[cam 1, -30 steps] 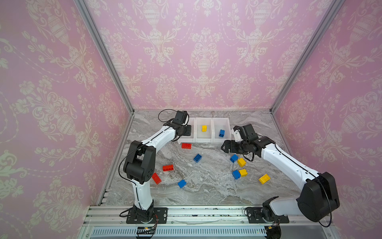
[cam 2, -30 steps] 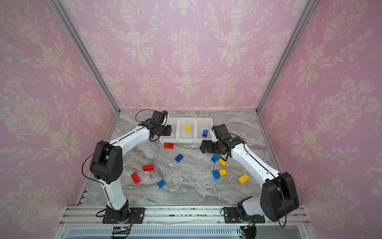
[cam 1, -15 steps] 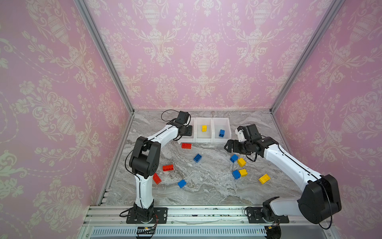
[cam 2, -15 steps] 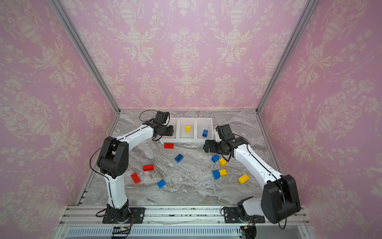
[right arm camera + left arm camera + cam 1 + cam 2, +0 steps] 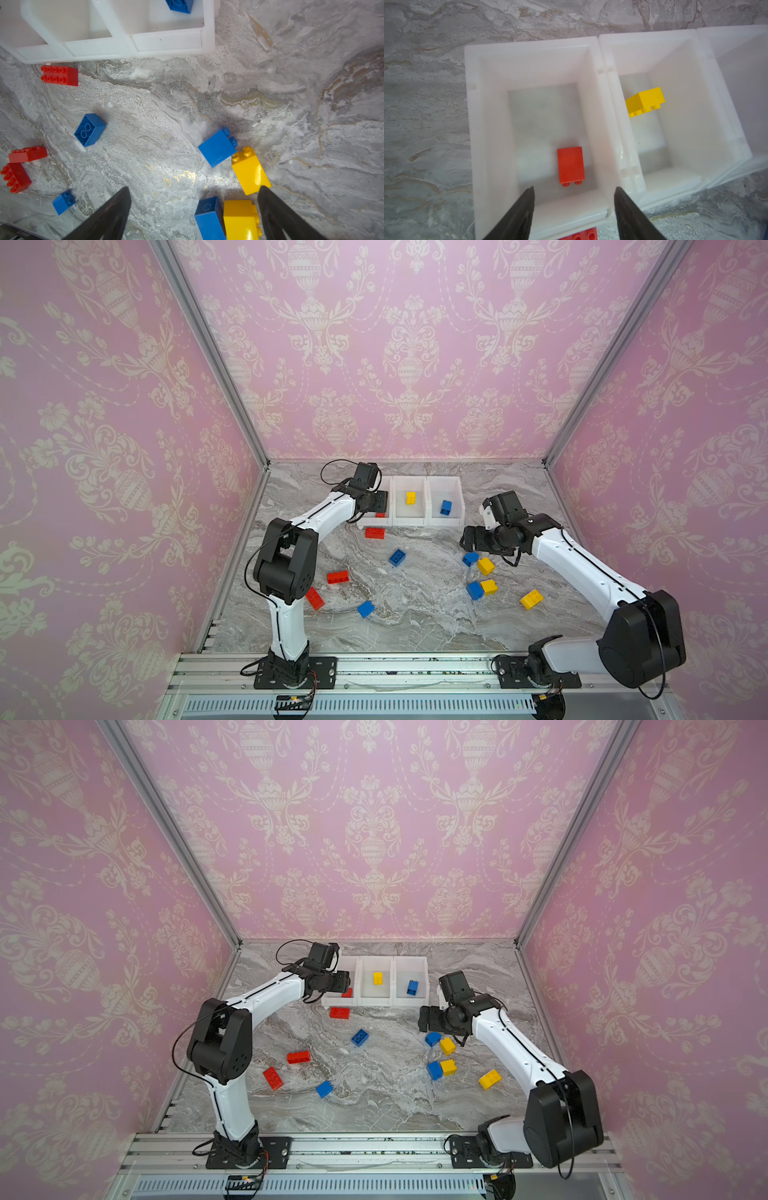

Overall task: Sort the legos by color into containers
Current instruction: 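Drop the red brick in the nearest compartment while the right gripper descends, then grasp a yellow brick with the right gripper while the left gripper withdraws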

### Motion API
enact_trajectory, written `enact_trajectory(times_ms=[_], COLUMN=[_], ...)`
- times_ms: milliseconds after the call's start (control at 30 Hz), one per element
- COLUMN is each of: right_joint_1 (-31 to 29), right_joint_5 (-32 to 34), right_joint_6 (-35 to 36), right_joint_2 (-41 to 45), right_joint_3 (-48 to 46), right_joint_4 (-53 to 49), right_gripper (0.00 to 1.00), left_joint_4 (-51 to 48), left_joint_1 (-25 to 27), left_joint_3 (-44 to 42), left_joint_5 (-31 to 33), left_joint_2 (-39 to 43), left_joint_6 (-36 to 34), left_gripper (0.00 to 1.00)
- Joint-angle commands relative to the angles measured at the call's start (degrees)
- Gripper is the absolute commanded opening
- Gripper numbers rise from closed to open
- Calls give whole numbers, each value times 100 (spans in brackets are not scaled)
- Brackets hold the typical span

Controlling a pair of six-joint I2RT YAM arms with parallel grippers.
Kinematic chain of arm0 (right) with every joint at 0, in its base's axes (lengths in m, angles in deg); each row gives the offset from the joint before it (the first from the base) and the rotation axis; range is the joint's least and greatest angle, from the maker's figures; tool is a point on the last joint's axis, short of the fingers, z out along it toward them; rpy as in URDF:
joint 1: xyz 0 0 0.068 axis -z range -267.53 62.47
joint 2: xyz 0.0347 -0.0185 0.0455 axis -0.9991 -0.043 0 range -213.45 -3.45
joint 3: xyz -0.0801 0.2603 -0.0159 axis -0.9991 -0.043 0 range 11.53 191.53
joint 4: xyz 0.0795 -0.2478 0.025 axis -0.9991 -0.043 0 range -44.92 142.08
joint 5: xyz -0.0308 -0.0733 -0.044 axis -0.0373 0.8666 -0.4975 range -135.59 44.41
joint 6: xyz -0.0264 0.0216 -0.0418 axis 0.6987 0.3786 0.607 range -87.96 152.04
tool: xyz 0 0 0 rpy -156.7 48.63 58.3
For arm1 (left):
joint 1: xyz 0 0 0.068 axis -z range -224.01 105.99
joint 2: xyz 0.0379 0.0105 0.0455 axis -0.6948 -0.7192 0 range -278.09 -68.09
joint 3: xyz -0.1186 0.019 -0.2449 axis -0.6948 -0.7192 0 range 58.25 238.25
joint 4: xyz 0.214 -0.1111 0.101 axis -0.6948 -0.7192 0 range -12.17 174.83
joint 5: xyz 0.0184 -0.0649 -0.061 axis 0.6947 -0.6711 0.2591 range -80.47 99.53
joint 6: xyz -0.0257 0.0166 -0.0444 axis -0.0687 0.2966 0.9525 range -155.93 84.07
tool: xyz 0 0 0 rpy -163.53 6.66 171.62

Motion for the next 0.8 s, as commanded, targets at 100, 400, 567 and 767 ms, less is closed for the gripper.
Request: enact_trajectory(times_ms=[100,400,567,767], right_joint_1=[101,93,98,98], right_joint_5=[405,1039,1029,1020], right_joint_6=[432,854,912,939], right_joint_2=[-252,-506,-705,-949], right_joint_3=[186,147,60,-159], right_joint_4=[-501,-696,-594,-367], right_gripper=[93,93,90,85], left_joint_4=[296,650,747,917], left_joint_1=[39,21,-5,-48], left_joint_3=[-598,-1623,-1918,-2374], left_joint_5=[-322,-534,-611,-765], left_joint_2=[804,1751,2081,2520], left_joint_6=[318,614,750,978], left_gripper=[67,73,79,84])
